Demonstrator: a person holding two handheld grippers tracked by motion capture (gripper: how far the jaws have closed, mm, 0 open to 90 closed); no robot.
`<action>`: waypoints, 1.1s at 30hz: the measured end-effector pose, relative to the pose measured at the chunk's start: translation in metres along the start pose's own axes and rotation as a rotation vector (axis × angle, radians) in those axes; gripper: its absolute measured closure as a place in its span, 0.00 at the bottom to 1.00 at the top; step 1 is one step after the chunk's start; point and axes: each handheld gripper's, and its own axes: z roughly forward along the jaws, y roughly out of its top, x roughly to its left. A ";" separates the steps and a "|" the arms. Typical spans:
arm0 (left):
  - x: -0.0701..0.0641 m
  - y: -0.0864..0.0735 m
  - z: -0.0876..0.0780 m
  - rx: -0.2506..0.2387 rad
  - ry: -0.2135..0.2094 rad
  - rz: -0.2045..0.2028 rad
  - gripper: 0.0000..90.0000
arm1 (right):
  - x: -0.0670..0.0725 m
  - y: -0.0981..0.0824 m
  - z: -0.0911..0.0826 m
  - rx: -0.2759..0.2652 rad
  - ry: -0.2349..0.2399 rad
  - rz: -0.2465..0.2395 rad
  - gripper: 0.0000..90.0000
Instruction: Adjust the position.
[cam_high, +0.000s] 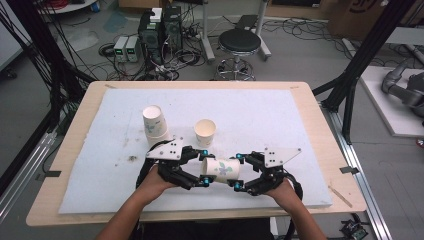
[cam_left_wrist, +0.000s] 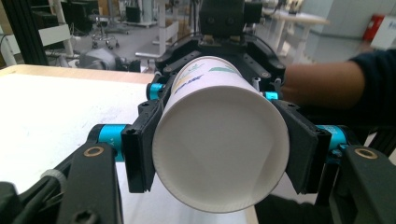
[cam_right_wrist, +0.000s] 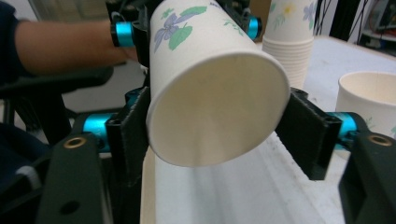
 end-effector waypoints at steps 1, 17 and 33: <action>0.000 -0.001 0.000 -0.004 0.001 -0.005 0.41 | 0.000 0.000 -0.001 -0.010 0.004 0.005 0.38; -0.001 -0.001 0.001 0.150 0.096 -0.024 0.17 | -0.006 0.008 -0.004 0.075 -0.001 0.089 0.40; -0.001 0.012 0.013 0.416 0.103 0.067 0.18 | -0.007 0.037 0.013 0.375 -0.040 0.028 0.40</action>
